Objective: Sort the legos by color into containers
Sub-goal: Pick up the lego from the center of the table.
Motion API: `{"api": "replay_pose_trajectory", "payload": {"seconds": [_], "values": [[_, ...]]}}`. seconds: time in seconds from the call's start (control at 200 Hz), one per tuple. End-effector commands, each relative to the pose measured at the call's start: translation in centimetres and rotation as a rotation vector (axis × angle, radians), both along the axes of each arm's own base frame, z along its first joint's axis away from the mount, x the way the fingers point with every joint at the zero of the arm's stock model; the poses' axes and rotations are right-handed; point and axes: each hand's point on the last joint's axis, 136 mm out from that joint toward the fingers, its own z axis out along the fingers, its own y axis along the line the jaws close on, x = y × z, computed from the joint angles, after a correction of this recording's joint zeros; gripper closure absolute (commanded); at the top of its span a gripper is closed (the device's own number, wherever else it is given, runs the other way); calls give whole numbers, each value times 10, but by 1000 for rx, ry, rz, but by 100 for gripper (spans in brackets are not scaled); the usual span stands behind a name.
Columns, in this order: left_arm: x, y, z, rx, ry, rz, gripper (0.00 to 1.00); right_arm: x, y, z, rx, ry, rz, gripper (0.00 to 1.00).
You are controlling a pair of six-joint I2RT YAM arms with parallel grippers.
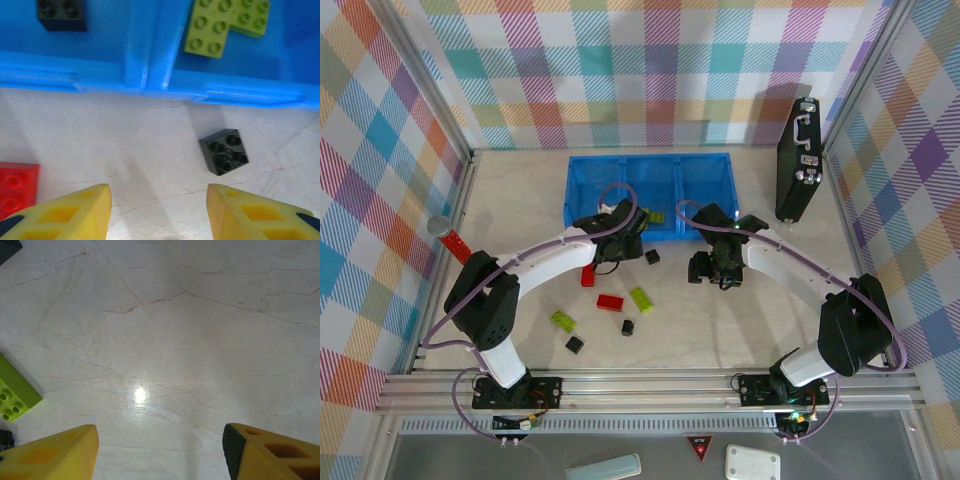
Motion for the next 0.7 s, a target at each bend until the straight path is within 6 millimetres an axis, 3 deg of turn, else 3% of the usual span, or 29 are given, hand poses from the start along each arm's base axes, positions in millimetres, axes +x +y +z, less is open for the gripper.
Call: {"api": "replay_pose_trajectory", "payload": {"seconds": [0.0,0.285,0.39,0.695], "values": [[10,-14,-4,-19,-73,59,47,-1,-3,5,-11,-15,3,32],[8,-46,-38,22,-94,76,44,-13,-16,-1,-41,-10,-13,32],[7,-58,-46,45,-90,68,38,-17,-22,-2,-56,-12,-17,32],[12,-67,-62,128,-85,78,35,-28,-33,-7,-73,-14,-31,32]]}}
